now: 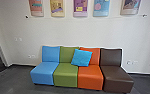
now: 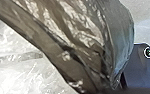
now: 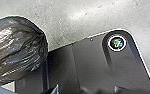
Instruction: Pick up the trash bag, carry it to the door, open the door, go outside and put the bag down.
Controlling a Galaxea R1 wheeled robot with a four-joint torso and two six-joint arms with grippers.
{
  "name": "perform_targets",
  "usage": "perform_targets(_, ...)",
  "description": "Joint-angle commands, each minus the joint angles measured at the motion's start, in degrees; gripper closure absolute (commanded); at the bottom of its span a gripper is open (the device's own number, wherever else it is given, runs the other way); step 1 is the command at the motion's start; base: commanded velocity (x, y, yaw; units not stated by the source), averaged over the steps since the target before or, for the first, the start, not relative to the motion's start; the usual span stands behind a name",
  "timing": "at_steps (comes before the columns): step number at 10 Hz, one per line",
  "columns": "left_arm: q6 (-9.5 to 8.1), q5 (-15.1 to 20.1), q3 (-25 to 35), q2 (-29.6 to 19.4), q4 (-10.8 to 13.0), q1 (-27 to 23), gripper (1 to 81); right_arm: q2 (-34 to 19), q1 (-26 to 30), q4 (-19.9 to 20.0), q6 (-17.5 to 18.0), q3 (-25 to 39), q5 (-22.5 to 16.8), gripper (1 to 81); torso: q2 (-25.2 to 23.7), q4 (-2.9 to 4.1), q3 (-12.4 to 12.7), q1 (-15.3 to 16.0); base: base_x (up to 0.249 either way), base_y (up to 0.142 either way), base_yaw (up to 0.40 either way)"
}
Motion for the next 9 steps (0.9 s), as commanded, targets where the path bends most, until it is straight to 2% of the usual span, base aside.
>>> perform_targets(1, 0.35, 2.8, 0.2, 0.0, 0.4, -3.8, 81.1, 0.6, 3.5, -0.7, -0.3, -1.5, -2.4, 1.0, 5.5, 0.00, 4.2, -3.5, 0.000, 0.000, 0.000)
perform_targets(3, 0.35, 2.8, 0.2, 0.0, 0.4, -3.7, 81.1, 2.8, 3.1, -1.1, -0.3, -3.9, -2.4, 1.0, 9.2, 0.00, 6.8, -5.9, 0.000, 0.000, 0.000)
perform_targets(4, 0.27, 2.8, 0.2, 0.0, 0.4, -3.6, 81.1, 3.7, 2.9, -1.5, -0.3, -5.4, -2.3, 1.0, 16.7, 0.00, 3.7, -10.8, 0.000, 0.000, 0.000)
perform_targets(5, 0.27, 2.7, 0.2, -0.1, 0.4, -3.6, 81.1, 4.2, 2.8, -1.6, -0.3, -6.1, -2.3, 1.0, 12.6, 0.00, 4.9, -8.2, 0.000, 0.000, 0.000)
perform_targets(6, 0.27, 2.3, 0.0, 0.1, 0.4, -3.3, 81.1, 4.5, 2.8, -1.5, -0.2, -6.5, -1.9, 1.0, 14.1, 0.00, 5.3, -9.2, 0.000, 0.000, 0.000)
perform_targets(8, 0.27, 2.0, -0.1, 0.3, 0.4, -2.6, 81.1, 5.0, 2.1, -1.5, -0.2, -7.1, 1.2, 1.0, 17.8, 0.00, 5.7, -11.6, 0.000, 0.000, 0.000)
perform_targets(9, 0.27, 1.4, -0.1, 0.0, 0.9, -2.0, 81.1, 5.5, 2.0, -1.7, -0.2, -7.7, 1.2, 1.0, 19.7, 0.00, 5.7, -12.8, 0.000, 0.000, 0.000)
